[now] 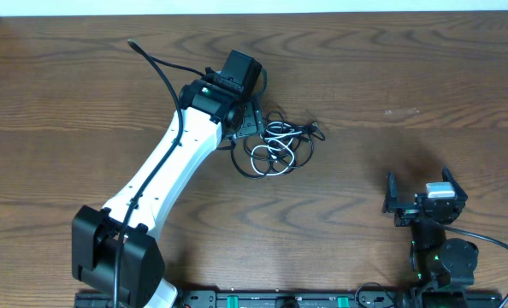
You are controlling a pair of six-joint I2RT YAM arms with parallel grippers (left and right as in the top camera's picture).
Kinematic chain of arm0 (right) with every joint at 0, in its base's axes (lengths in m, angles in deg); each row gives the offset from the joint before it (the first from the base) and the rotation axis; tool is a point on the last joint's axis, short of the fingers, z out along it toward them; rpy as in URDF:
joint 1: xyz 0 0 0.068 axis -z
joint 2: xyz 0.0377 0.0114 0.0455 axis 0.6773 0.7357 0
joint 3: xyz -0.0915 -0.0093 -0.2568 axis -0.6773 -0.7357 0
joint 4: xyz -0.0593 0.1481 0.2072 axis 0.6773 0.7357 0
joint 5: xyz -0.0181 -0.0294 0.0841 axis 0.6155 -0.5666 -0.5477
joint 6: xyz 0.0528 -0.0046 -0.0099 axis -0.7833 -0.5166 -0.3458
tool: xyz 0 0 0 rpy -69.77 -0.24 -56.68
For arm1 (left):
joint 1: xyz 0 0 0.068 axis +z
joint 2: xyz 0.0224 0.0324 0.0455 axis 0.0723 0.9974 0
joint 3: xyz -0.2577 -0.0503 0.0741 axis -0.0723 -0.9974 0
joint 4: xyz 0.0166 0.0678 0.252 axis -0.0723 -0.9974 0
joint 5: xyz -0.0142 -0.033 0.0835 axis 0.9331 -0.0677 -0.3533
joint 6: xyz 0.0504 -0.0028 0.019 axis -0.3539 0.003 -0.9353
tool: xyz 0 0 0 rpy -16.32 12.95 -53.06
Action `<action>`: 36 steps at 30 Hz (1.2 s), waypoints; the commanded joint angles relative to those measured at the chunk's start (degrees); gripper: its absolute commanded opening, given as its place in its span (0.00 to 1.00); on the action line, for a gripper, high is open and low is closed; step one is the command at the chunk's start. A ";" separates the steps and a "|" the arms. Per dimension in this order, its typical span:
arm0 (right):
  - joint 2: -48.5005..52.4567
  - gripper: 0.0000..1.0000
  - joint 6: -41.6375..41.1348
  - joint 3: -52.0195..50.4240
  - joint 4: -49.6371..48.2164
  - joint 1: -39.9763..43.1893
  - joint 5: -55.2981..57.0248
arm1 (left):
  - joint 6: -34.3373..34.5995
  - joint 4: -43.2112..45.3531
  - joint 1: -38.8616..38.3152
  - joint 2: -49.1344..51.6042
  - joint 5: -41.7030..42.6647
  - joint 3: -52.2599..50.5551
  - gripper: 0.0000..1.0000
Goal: Untangle cables
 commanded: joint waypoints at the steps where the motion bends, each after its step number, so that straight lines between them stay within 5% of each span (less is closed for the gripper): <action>1: -0.31 0.99 -0.66 -0.07 0.24 0.92 -0.35 | -3.48 0.11 0.31 1.22 -2.71 -0.46 0.88; 12: -0.31 0.99 -0.66 -0.07 0.24 0.92 -0.35 | -15.85 4.68 0.31 4.44 -2.71 -5.22 0.88; 36: -0.31 0.99 -0.68 -0.07 0.24 0.92 -0.35 | -16.55 20.63 0.31 14.82 -4.39 -8.81 0.88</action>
